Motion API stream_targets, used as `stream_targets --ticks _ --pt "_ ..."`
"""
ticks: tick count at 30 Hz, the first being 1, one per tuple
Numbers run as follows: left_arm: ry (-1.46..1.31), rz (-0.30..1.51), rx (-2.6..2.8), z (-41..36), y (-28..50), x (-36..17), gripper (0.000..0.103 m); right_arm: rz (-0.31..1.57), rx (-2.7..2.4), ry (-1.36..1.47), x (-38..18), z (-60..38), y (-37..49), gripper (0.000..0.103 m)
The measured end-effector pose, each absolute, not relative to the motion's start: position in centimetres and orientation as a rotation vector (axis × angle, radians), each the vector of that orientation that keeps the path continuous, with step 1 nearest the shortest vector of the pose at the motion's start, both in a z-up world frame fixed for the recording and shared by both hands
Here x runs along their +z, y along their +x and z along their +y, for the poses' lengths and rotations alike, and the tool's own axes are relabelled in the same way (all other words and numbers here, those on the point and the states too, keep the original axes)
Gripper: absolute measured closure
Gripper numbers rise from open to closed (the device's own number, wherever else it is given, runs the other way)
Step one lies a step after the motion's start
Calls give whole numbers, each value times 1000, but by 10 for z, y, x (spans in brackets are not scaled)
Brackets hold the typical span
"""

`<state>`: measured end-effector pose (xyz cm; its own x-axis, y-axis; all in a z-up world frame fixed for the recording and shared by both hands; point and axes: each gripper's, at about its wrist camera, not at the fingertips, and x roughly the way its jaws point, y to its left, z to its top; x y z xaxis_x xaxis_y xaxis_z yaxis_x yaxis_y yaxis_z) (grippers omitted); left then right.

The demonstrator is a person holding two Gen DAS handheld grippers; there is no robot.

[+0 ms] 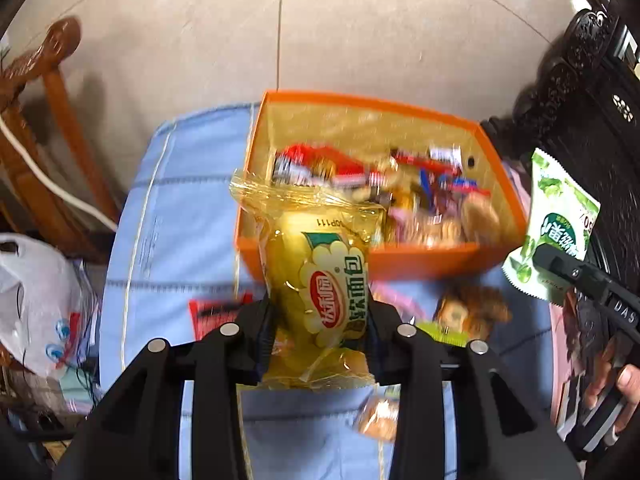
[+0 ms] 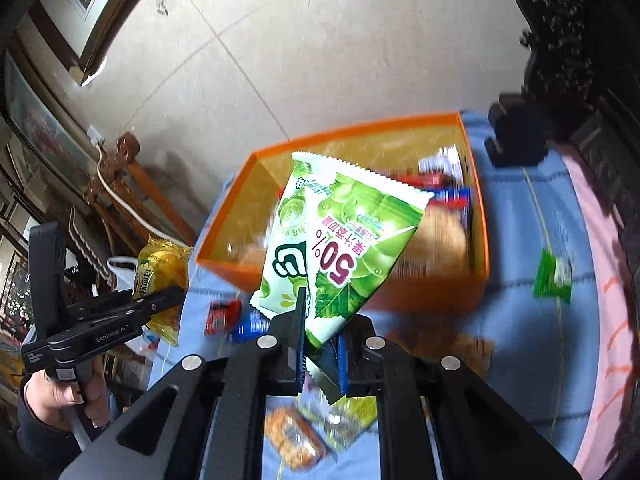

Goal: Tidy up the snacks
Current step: 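Carry the yellow bag and green bag into the orange box and release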

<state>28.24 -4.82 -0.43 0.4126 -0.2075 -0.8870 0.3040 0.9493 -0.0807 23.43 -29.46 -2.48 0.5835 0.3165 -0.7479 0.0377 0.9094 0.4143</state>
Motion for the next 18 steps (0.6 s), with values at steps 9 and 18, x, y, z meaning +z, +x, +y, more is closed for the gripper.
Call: stream_targets --ticks 9,18 --pt "128 1064 -318 -87 342 0 68 912 135 409 -30 -308 287 89" --pt "132 1079 -279 -110 378 -15 34 912 71 401 -43 -318 310 49"
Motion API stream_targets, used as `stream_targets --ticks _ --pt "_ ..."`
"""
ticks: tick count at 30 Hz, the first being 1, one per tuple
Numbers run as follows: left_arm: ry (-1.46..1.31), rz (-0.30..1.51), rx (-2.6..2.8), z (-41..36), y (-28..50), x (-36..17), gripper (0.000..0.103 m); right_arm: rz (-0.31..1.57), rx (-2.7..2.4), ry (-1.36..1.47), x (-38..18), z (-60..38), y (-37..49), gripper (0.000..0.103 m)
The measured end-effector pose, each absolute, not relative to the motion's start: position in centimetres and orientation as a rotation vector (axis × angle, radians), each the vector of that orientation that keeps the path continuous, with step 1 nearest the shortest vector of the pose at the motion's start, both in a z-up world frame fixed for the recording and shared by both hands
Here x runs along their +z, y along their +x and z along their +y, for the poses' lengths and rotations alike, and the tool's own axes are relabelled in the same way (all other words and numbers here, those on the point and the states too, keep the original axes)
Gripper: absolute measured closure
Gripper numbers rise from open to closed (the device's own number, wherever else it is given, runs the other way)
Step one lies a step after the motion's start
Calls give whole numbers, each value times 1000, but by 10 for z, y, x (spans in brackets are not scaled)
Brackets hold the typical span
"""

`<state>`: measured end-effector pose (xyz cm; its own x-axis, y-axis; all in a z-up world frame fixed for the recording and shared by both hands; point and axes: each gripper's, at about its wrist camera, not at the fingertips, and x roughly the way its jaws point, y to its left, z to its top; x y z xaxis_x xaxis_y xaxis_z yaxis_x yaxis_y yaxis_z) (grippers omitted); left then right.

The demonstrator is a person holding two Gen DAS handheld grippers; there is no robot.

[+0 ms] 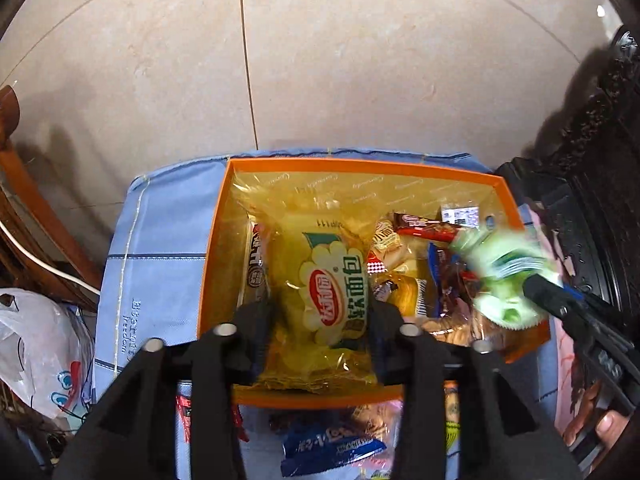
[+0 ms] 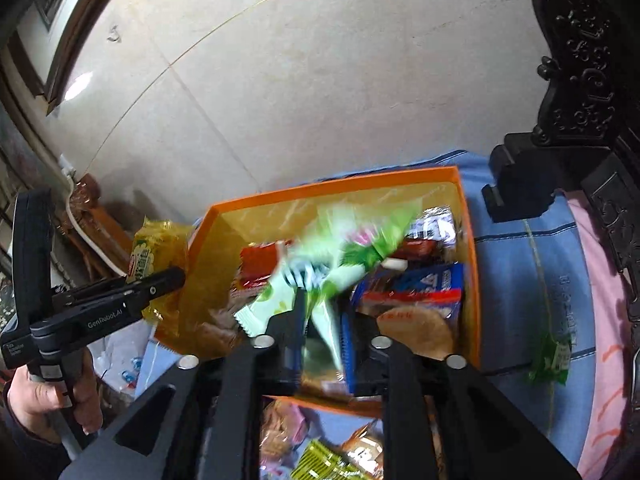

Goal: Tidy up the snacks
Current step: 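Carry the yellow bag and green bag into the orange box and release, then grasp the small red pack with left tool while right tool grasps the brown peanut bag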

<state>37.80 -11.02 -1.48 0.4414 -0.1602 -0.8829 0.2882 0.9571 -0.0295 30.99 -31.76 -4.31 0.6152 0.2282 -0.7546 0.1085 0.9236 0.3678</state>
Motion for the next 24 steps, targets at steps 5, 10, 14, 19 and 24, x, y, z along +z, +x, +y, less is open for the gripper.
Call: stream_targets --ticks 5,10,14,19,24 --pt "127 998 -228 -105 368 -6 12 894 59 400 -45 -318 297 35" --pt "145 996 -224 -100 356 -1 12 924 56 415 -51 -315 276 32" --pt "148 984 -233 -96 338 11 12 949 48 403 -51 -310 253 28" --pt "164 969 -235 -87 313 21 12 955 -30 425 -49 -318 214 7" --pt "224 1066 -216 -50 278 -29 7 1011 -137 508 -65 -338 177 6"
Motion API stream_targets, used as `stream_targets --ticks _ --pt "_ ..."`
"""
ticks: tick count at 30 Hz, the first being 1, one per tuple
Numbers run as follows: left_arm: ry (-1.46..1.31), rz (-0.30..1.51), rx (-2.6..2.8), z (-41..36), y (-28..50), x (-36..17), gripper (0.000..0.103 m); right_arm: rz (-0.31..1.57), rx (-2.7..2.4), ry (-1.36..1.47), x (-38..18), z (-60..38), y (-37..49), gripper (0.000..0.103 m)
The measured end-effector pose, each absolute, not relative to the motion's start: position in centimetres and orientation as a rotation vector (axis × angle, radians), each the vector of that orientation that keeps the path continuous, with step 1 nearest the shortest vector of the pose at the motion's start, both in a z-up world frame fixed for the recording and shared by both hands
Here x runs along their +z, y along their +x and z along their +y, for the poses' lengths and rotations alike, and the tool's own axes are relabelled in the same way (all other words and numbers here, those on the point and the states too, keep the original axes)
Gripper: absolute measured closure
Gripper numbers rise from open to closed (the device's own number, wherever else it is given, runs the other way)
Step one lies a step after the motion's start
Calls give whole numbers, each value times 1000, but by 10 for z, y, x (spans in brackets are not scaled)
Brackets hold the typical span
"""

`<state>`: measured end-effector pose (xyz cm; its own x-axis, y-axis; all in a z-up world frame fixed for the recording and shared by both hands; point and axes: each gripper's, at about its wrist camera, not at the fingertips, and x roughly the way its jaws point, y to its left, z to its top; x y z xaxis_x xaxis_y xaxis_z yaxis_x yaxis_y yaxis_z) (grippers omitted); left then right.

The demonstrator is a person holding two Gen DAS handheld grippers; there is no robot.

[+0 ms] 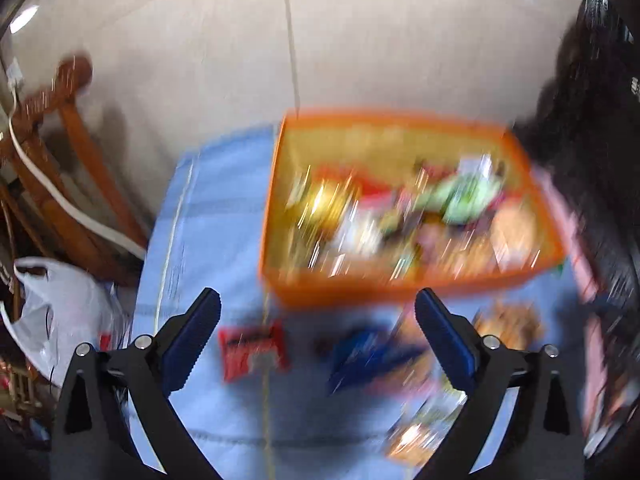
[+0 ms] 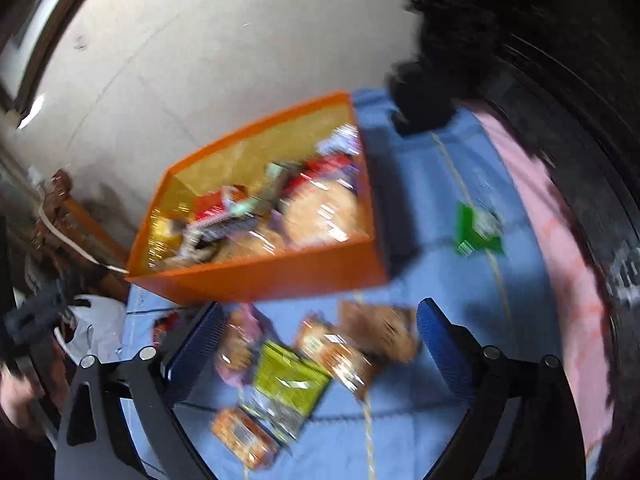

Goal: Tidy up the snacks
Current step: 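Grasp the small red pack with left tool while right tool grasps the brown peanut bag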

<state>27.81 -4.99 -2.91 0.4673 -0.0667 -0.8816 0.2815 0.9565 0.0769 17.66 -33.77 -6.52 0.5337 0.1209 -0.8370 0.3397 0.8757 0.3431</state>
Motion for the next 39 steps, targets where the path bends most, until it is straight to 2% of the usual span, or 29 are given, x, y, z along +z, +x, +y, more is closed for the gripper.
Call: stream_targets --ticks 3,8,16,25,26,27,28,29,30,39 --pt "284 1172 -149 -21 265 -75 8 1060 -158 552 -80 -343 155 6" --pt "316 1231 -141 9 254 -111 8 1115 -152 580 -96 -335 140 6" --pt "209 1317 -94 29 276 -138 8 1147 -104 567 -104 -313 145 6" --pt "173 1384 -68 11 318 -169 8 1183 -118 551 -119 -310 153 6" --pt "126 1394 -78 13 321 -173 10 1185 -127 544 -121 -312 154 6" --pt "99 1401 -79 16 323 -176 22 1185 -134 538 -123 -314 154 6" --pt "98 1379 -65 16 323 -174 29 1186 -142 532 -126 -316 155 6" --pt "95 1363 -83 15 322 -170 48 1192 -144 525 -130 -318 157 6" --pt "104 1356 -96 14 320 -168 54 1200 -147 514 -134 -319 160 6" --pt "65 1375 -149 32 291 -165 54 1228 -126 112 -163 -303 220 6"
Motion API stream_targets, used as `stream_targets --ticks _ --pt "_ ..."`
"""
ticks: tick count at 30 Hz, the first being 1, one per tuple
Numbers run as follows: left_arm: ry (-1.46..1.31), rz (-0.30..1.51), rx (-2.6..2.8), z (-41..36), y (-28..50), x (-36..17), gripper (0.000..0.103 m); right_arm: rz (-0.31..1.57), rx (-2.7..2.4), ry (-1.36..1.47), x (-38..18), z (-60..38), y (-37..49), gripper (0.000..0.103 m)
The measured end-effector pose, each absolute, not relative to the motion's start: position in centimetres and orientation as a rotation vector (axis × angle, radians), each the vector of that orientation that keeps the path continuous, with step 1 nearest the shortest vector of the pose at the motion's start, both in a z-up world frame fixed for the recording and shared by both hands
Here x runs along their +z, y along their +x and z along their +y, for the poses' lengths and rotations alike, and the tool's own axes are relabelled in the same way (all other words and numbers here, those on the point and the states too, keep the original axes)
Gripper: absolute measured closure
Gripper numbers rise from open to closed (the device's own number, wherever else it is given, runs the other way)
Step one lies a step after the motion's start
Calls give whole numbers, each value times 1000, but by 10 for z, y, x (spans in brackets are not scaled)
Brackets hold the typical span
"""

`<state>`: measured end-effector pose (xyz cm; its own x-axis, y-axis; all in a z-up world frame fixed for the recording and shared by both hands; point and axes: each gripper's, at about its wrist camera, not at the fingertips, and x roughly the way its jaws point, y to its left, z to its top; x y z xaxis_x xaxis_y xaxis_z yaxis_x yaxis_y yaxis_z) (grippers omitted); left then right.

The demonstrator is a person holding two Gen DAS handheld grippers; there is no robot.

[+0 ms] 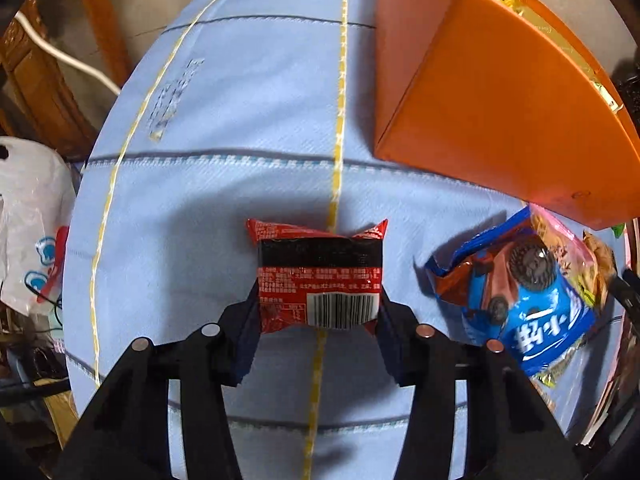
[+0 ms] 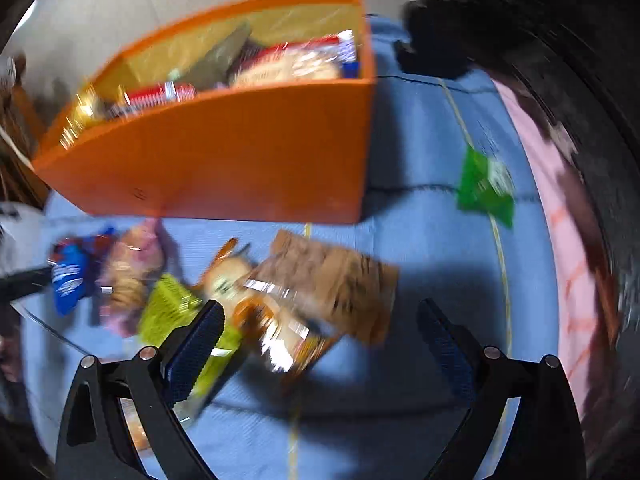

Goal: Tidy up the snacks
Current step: 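Grasp the small red pack with left tool while right tool grasps the brown peanut bag, then drop the red pack and peanut bag into the orange box, opening both tools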

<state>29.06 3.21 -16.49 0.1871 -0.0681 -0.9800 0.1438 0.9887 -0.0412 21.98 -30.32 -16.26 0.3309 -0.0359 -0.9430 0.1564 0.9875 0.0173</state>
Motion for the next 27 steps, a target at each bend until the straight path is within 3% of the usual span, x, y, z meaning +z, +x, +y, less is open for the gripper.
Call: stream_targets --ticks 3,6,8,27 --pt "53 1375 -150 37 292 -166 54 1235 -78 174 -177 -312 235 10" --pt "45 1376 -145 40 291 -166 54 1256 -59 264 -177 -323 240 22" --pt "30 1385 -138 41 290 -166 54 1255 -57 246 -170 -322 237 37" --pt "23 1241 -240 31 238 -75 54 1062 99 381 -74 -305 157 38"
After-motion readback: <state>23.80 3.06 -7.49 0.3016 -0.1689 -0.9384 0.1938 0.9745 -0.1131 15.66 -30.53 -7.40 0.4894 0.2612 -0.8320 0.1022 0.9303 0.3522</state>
